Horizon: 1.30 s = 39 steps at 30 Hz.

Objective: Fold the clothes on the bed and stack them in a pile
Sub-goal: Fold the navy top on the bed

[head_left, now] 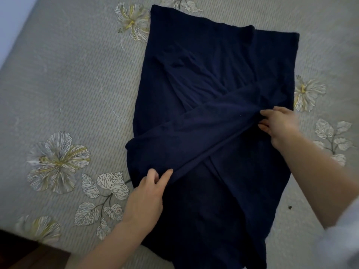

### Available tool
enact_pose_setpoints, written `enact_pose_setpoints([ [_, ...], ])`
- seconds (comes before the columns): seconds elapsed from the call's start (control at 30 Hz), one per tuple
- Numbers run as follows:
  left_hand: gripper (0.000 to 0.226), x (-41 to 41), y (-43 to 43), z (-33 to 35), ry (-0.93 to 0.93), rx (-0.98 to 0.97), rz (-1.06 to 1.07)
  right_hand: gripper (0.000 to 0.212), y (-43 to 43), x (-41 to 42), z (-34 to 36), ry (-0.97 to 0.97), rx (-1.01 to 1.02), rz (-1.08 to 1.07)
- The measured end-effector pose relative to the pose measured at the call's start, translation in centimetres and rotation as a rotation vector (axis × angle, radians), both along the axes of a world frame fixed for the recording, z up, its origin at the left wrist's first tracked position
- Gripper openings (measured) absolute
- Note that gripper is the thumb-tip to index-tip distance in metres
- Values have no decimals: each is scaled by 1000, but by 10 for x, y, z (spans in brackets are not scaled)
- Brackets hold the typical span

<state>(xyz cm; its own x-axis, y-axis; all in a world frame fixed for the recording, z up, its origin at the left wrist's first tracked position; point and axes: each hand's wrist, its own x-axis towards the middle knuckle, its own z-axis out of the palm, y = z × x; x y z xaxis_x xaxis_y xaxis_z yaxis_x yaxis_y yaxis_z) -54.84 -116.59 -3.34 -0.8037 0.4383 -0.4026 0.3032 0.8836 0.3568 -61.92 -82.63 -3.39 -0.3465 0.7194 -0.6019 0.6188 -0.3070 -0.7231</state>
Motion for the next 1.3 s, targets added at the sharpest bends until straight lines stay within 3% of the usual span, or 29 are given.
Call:
enact_pose_setpoints([
  [0.07,77,0,-5,5,-19,-48,17,17,-1,4,1,30,64,-60],
  [0.13,84,2,-6,14,6,-99,-20,16,-6,12,0,28,130,-81],
  [0.37,114,22,-18,35,-25,-311,-203,29,-23,40,-6,-19,361,-11],
  [0.47,109,35,-31,30,56,-293,-244,49,-33,60,-8,-121,509,247],
  [0.63,81,45,-42,28,41,-330,-165,56,-75,98,2,-18,897,950],
  [0.73,90,44,-46,24,-9,-232,-74,57,-99,125,0,-118,813,1389],
  [0.8,94,45,-48,21,-82,-244,-137,59,-104,143,-4,-214,783,1531],
  [0.9,89,49,-46,18,-56,-339,-285,55,-101,166,6,-217,776,1539],
  [0.97,85,48,-39,27,-31,-290,-312,55,-94,184,17,-173,781,1515],
  [1.03,79,56,-37,32,78,-156,-370,67,-81,209,25,-164,779,1541],
  [1.1,89,67,-38,27,122,-70,-462,88,-67,236,33,-193,744,1626],
  [1.2,109,84,-40,17,146,-161,-595,112,-53,276,33,-309,755,1785],
  [1.3,118,93,-38,10,113,-278,-592,120,-58,300,24,-386,761,1826],
])
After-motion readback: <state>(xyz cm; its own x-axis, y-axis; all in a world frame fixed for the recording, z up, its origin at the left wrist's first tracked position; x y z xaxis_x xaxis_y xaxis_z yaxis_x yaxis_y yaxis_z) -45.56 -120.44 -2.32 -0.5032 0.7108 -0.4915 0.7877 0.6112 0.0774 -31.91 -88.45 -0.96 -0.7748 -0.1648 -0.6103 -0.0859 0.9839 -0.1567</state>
